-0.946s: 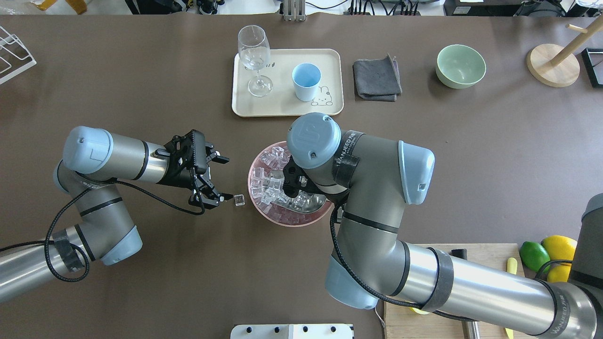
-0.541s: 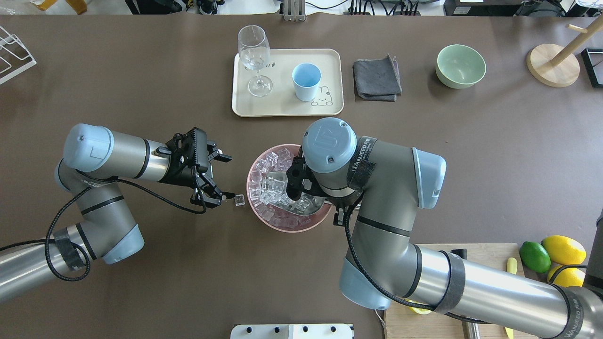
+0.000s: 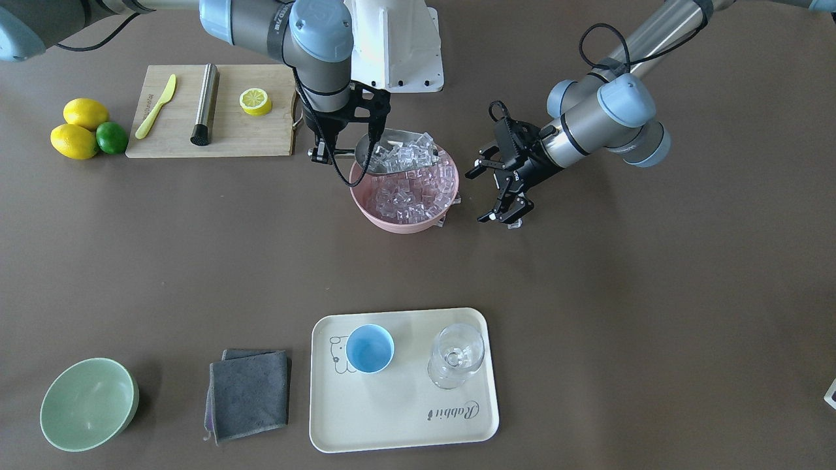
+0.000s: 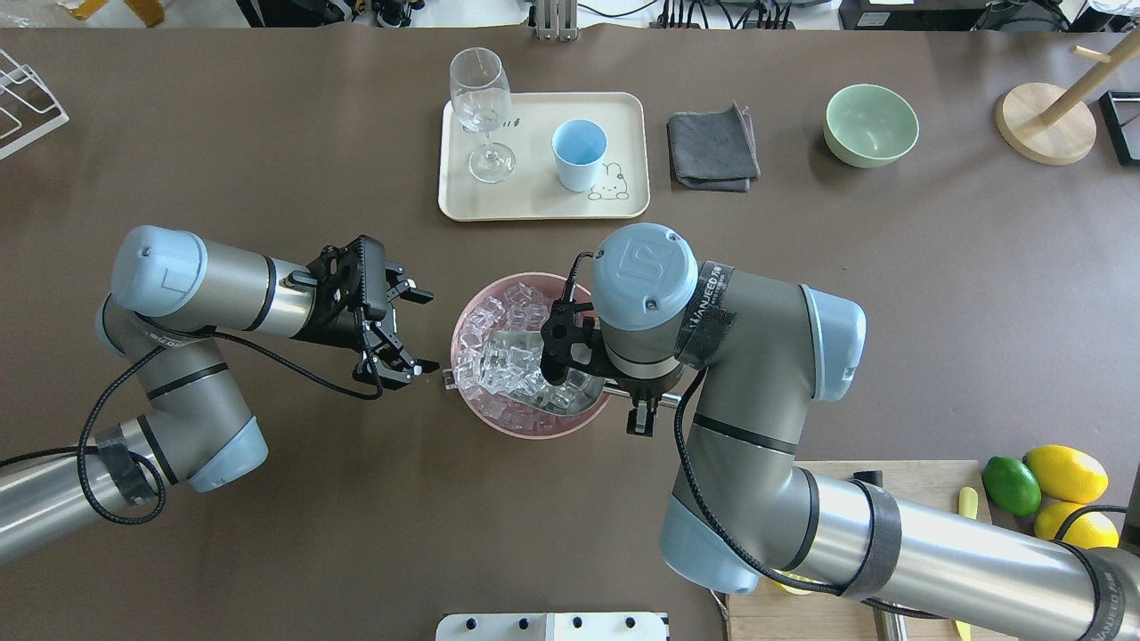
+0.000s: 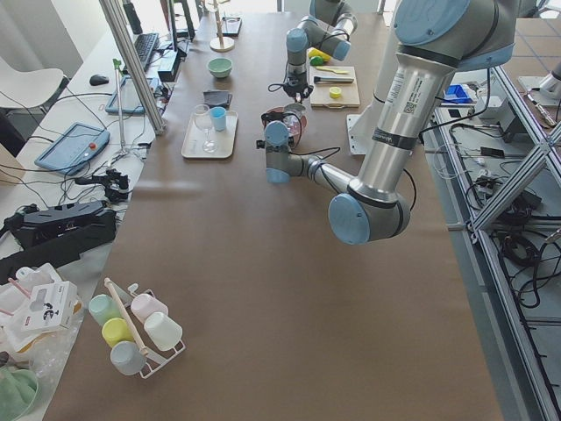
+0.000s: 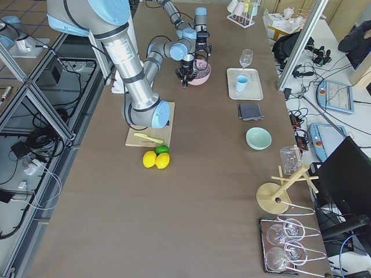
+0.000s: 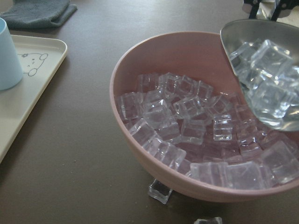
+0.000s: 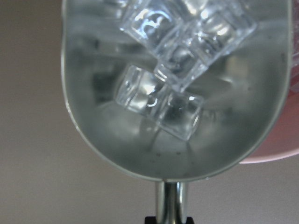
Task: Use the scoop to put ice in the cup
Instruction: 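Scoop ice cubes with the right gripper while the left gripper steadies the bowl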
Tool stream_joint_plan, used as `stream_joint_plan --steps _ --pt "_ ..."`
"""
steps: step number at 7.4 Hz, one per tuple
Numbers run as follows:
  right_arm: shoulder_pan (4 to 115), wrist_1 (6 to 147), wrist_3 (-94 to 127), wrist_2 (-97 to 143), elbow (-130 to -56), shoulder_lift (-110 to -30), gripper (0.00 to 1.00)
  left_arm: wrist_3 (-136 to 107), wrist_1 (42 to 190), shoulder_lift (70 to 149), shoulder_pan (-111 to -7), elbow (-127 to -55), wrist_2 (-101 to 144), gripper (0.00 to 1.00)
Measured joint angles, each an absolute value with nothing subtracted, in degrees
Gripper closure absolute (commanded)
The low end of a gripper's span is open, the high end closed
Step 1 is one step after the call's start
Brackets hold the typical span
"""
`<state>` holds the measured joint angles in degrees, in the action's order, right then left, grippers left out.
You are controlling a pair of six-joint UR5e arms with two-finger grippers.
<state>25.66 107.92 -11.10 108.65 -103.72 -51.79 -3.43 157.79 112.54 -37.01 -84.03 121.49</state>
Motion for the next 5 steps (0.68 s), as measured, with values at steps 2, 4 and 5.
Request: stream_joint_plan --steps 2,4,5 --pt "25.73 111.16 -11.3 109.23 -107.56 -52.11 1.0 -3.43 157.9 112.37 -37.62 -84.03 122.48 0.02" --pt "25.87 114.82 -11.36 109.87 -111.26 -51.95 1.0 -3.43 158.12 112.32 -37.76 -84.13 122.72 0.02" --pt "25.98 116.96 -11.35 109.99 -113.23 -51.76 1.0 -3.43 158.11 112.27 -37.82 -84.5 122.75 0.02"
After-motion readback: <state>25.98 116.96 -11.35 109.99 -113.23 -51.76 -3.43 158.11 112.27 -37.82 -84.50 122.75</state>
